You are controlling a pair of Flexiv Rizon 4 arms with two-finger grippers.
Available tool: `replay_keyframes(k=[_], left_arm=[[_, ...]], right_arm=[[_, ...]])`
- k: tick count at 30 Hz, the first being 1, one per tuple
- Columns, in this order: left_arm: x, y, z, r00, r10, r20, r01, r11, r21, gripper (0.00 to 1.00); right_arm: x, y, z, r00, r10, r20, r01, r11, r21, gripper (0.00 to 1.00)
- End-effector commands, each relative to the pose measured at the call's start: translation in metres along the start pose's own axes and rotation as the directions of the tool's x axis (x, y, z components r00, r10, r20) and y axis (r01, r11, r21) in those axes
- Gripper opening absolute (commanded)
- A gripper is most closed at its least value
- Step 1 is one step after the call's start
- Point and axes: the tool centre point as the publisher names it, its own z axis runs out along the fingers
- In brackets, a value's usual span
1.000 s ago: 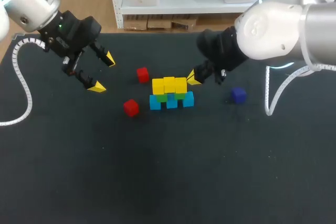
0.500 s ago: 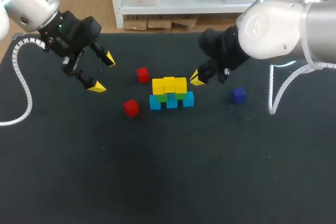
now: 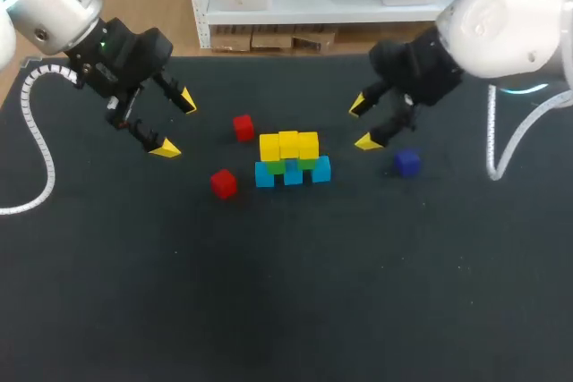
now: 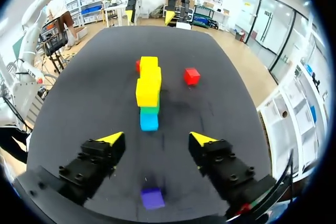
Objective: Place the blue cubes, place green cubes on the blue cubes, place the yellow cubes on the green cubes, then place the red cubes on the yellow cubes, and place purple cube on the red cubes.
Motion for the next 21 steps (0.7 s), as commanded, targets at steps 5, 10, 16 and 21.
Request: replay_keyframes(k=[5,10,16,21], left_arm=[[0.001,0.001,0.000,1.000,0.003,0.001,-0.003,1.000,0.001,1.00],[0.001,0.001,0.000,1.000,0.003,0.001,-0.003,1.000,0.001,1.00],[0.001,0.001,0.000,1.000,0.003,0.001,-0.003,1.000,0.001,1.00],[0.001,0.001,0.000,1.000,0.003,0.001,-0.003,1.000,0.001,1.00]], right_arm=[[0.004,0.005,-0.025,1.000,0.014,-0.002,-0.014,1.000,0.009,1.00],[0.012,0.004,-0.038,0.997,0.055,0.045,-0.055,0.998,0.001,1.00],[0.021,0.001,-0.056,0.991,0.076,0.110,-0.079,0.997,0.020,1.00],[0.029,-0.001,-0.068,0.988,0.049,0.148,-0.054,0.998,0.027,1.00]])
